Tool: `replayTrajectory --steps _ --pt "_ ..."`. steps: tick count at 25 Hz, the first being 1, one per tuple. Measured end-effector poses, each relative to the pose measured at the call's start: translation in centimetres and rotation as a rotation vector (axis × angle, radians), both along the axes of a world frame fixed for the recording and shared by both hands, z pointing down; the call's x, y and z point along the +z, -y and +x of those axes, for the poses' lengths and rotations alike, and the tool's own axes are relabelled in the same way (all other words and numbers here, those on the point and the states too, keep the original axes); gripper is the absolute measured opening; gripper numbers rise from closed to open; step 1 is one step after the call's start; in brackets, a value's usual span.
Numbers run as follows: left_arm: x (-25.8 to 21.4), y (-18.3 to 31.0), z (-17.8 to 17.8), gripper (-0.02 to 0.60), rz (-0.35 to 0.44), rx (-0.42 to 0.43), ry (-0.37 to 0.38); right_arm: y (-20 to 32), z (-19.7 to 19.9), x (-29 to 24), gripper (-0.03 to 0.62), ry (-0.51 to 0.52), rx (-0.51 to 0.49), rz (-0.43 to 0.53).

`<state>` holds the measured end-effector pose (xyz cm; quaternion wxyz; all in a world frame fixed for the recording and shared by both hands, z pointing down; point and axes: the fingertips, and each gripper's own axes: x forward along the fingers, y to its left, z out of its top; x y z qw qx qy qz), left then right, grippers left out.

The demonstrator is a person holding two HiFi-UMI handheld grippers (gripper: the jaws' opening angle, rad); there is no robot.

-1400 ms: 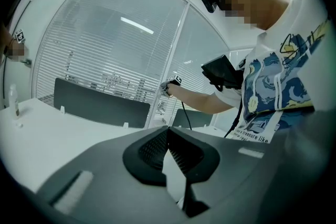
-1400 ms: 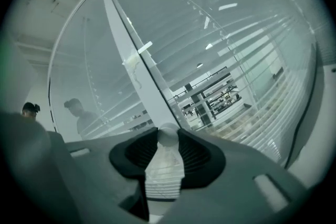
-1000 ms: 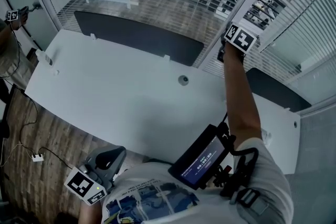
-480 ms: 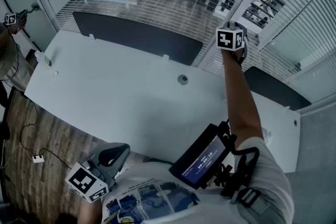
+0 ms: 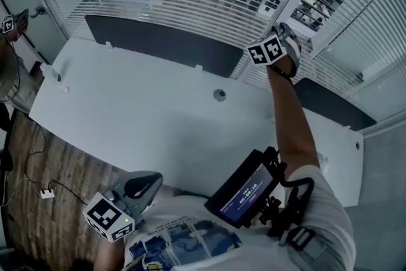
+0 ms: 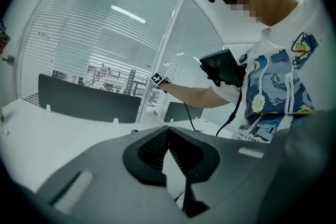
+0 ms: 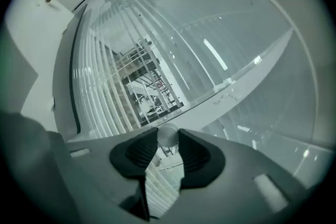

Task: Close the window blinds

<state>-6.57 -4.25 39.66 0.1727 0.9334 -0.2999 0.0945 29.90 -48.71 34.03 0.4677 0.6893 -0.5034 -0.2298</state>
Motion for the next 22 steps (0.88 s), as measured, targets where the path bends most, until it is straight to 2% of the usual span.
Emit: replayTrajectory --steps 3,6,9,12,14,16,22 --pt "0.1 0.1 0.4 0.003 -0.007 0.010 -0.004 0.0 0.2 0.2 0.123 -0.120 0.003 -0.015" --pt "0.3 0.3 0.5 0.003 -0.013 0.016 -0.006 0.0 0.2 0.3 0.123 -0.173 0.003 -0.020" --pt "0.6 0.3 0.5 0.003 -0.022 0.025 -0.002 0.2 -0.1 0.4 0.123 -0.183 -0.003 -0.025" --pt "0.7 0.2 0.6 0.003 -0.026 0.031 0.000 0.1 -0.3 0.3 0.124 -0.123 -0.026 -0.008" --pt "0.7 0.1 0.8 0.003 -0.028 0.035 0.000 -0.1 -0.2 0.1 0.126 -0.020 -0.057 0.024" --pt "0.6 0.0 1.0 0.003 -0.031 0.038 0.003 -0.5 -0.3 -0.3 0.136 0.152 -0.090 0.054" --pt "1.0 -0.1 0.8 0.003 -0.031 0.042 0.006 -1.8 0.3 0.1 0.149 0.939 -0.150 0.171"
